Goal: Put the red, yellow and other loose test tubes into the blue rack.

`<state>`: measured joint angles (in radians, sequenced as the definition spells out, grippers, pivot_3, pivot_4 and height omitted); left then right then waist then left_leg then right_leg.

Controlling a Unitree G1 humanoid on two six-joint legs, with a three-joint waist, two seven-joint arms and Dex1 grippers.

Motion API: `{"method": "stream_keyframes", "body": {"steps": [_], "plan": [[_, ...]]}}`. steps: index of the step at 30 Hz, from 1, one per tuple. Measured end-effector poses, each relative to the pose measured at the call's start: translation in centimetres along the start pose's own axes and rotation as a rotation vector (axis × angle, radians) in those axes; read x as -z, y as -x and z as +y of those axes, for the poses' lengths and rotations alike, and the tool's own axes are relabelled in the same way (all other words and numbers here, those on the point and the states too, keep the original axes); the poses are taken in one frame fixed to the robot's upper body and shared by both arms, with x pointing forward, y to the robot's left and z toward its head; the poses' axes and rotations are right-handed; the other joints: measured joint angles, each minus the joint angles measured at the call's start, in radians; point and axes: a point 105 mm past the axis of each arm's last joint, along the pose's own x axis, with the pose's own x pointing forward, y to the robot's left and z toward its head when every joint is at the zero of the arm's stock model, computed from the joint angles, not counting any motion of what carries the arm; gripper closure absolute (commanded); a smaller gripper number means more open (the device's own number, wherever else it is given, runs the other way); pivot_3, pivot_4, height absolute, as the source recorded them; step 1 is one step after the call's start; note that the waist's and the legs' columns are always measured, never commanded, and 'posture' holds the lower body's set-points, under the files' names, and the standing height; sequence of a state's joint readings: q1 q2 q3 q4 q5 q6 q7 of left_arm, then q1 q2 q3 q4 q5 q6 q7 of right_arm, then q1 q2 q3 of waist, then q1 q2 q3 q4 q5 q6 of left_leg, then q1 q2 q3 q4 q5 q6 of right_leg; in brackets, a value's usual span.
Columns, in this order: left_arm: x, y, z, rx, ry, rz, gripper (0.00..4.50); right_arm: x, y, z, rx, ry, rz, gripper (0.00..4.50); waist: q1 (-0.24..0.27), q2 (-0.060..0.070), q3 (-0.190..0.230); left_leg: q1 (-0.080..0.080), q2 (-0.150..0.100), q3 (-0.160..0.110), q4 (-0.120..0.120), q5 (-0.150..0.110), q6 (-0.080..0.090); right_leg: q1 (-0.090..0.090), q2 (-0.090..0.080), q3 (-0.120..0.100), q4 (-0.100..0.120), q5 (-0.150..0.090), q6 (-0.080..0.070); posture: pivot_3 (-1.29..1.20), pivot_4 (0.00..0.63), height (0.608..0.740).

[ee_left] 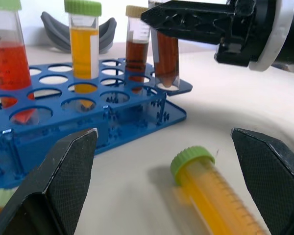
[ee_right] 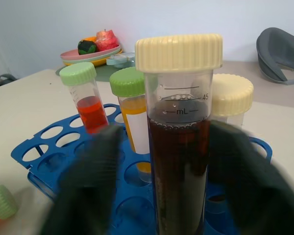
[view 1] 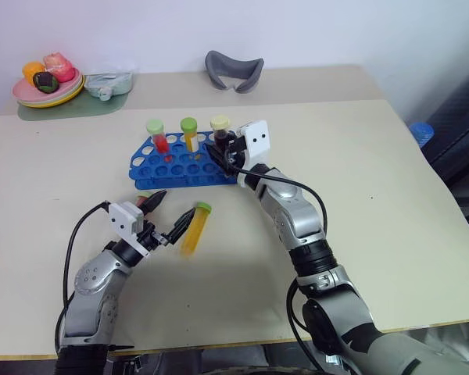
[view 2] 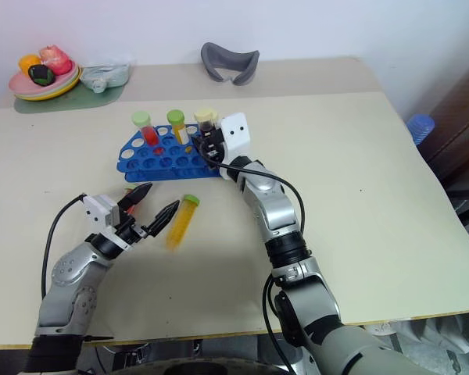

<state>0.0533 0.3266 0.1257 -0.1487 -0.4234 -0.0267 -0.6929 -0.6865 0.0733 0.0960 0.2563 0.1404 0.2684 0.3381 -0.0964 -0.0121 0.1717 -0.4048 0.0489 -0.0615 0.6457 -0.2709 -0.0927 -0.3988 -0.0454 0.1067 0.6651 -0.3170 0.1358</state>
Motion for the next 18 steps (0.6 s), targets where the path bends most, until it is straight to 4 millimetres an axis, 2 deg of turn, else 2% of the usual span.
{"method": "stream_keyframes", "body": {"steps": [16,18], "plan": [[0.88,0.75,0.41,-0.001,0.002,0.015,0.00,-0.18,0.47,-0.12,0.016,-0.001,-0.005,2.08,0.000,0.000,0.000,0.000,0.000,0.000,0.000,0.000,0.000,0.000,0.000,0.000,0.000,0.000,0.000,0.00,0.150,0.740],[0.71,0.70,0.39,-0.001,-0.002,0.011,0.00,-0.13,0.49,-0.14,0.017,-0.003,-0.004,2.64,0.000,0.000,0.000,0.000,0.000,0.000,0.000,0.000,0.000,0.000,0.000,0.000,0.000,0.000,0.000,0.00,0.150,0.740]]}}
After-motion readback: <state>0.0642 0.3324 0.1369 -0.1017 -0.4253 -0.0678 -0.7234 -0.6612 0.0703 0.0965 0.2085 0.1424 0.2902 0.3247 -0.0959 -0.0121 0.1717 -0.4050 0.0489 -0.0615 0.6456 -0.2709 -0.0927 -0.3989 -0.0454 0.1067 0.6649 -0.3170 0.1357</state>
